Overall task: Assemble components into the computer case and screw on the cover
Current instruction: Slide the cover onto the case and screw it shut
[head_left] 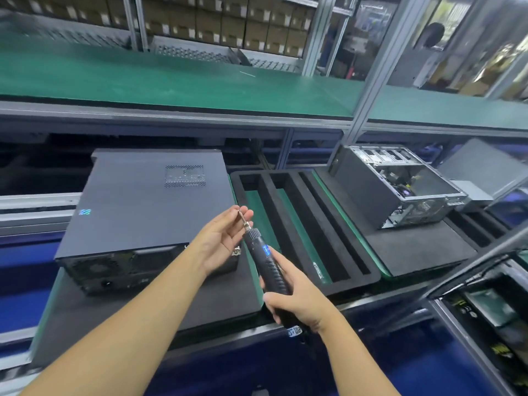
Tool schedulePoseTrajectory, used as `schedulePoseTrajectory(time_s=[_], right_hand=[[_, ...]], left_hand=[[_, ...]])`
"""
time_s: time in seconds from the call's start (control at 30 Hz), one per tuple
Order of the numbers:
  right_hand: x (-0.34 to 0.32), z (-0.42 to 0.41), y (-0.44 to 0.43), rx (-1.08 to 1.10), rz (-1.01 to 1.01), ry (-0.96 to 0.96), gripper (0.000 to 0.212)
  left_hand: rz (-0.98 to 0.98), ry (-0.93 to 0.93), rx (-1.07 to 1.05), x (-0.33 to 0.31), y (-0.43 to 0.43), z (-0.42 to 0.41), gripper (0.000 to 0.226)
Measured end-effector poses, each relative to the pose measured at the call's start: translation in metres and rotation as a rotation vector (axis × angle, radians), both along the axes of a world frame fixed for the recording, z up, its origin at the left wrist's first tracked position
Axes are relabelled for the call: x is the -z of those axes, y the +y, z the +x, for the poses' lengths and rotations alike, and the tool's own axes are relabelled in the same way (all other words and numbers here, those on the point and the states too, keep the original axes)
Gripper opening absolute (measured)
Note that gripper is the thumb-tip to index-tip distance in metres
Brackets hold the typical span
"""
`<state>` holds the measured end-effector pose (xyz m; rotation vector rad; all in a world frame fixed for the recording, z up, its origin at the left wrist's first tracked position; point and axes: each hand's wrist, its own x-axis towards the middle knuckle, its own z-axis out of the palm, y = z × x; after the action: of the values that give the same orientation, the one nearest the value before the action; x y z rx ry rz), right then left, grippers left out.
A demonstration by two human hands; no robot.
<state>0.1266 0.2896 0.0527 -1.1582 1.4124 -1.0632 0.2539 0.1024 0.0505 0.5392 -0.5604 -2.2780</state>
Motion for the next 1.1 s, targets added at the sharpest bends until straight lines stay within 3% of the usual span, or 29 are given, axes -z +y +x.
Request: schedulePoseTrajectory(time_s=[0.4,0.53,0.67,0.8,1.0,1.1], right_hand=[[-0.004,0.052,0.009,-0.057,-0.013,0.046,0.089],[-0.001,0.061,0.008,-0.044,-0.042,0.071,0.089],[-0.003,0.064,0.004,-0.026,-0.073,0.109,0.087],[-0.007,0.063,-0.004,-0.022,-0.099,0.140,0.087],[-0.003,0.080,-0.022,-0.105,-0.061,0.029,0.091],[0.005,0.093,-0.028,-0.144,-0.052,-0.035,0.090]], left_hand=[[-0.086,-0.100,0.075,-0.010,0.008,0.069,0.020],[-0.073,-0.103,0.087,-0.014,0.010,0.075,0.016],[-0.084,-0.110,0.059,-0.022,0.012,0.073,0.027],[-0.158,-0.149,0.049,-0.030,0.008,0.074,0.020],[-0.196,-0.308,-0.021,-0.033,-0.001,0.085,0.027],[-0.170,-0.389,-0.045,-0.028,-0.002,0.091,0.017]])
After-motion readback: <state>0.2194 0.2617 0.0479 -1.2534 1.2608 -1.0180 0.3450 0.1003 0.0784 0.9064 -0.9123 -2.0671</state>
